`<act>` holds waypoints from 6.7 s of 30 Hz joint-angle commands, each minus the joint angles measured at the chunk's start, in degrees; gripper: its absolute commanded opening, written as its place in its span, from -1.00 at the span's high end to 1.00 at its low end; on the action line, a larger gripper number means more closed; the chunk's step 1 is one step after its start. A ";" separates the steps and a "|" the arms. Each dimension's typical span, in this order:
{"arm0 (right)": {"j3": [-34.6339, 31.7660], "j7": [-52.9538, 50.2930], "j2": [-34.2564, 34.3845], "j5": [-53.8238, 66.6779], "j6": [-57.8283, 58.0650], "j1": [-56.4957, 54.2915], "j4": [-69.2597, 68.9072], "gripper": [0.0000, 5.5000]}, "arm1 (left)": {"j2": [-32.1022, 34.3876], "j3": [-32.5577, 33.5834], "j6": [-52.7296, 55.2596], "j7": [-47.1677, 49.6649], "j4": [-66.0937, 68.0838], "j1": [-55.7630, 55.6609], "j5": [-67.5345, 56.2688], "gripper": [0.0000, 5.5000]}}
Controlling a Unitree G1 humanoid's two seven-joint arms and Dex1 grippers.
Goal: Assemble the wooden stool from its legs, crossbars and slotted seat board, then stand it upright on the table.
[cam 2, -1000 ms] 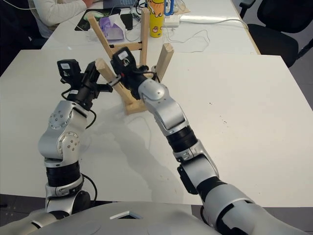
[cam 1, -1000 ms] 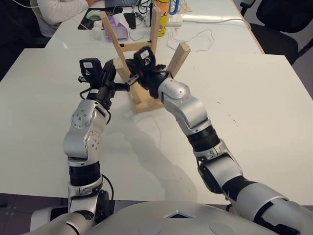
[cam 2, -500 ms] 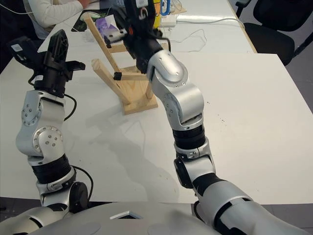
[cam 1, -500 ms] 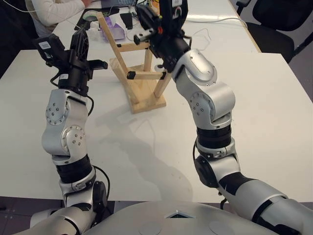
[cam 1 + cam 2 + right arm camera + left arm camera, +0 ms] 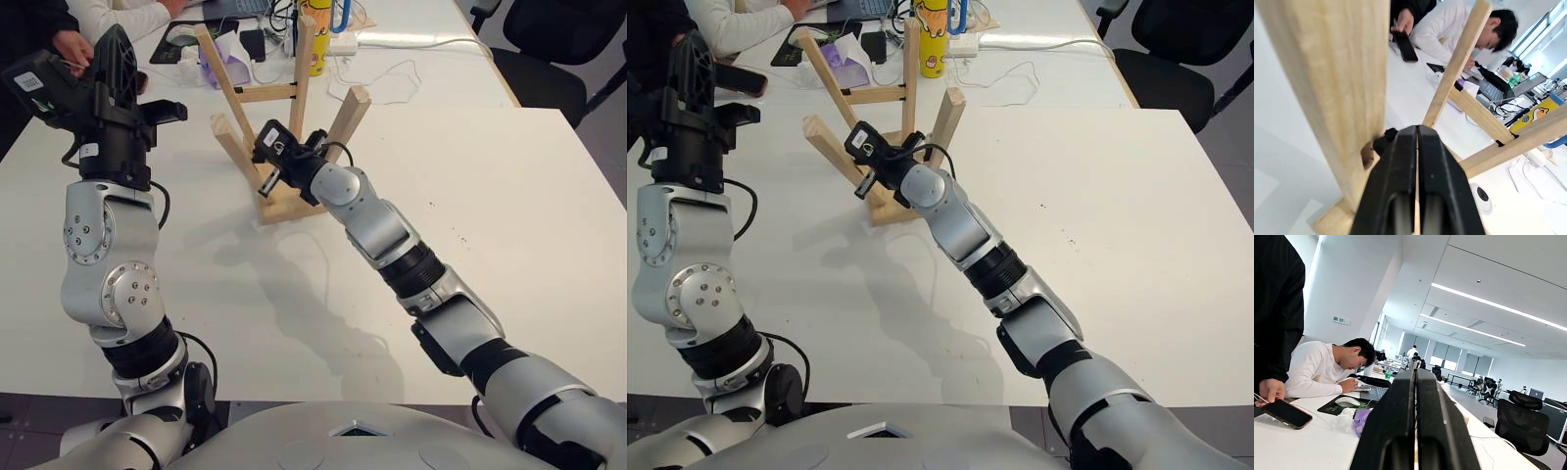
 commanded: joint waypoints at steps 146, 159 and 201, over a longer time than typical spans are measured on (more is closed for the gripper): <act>-11.72 41.36 -21.92 9.37 2.78 -9.75 -11.42 1.00 | 31.24 -17.12 -2.57 -57.17 32.71 -8.67 0.72 0.20; -4.23 70.71 -24.97 5.83 -6.03 -38.46 10.49 0.45 | 30.60 -18.84 -0.36 -53.80 26.37 -6.66 2.05 0.21; 3.22 68.68 -12.48 -10.61 -16.77 -27.54 29.38 0.83 | 30.96 -19.68 -3.23 -55.54 32.14 -8.66 4.10 0.21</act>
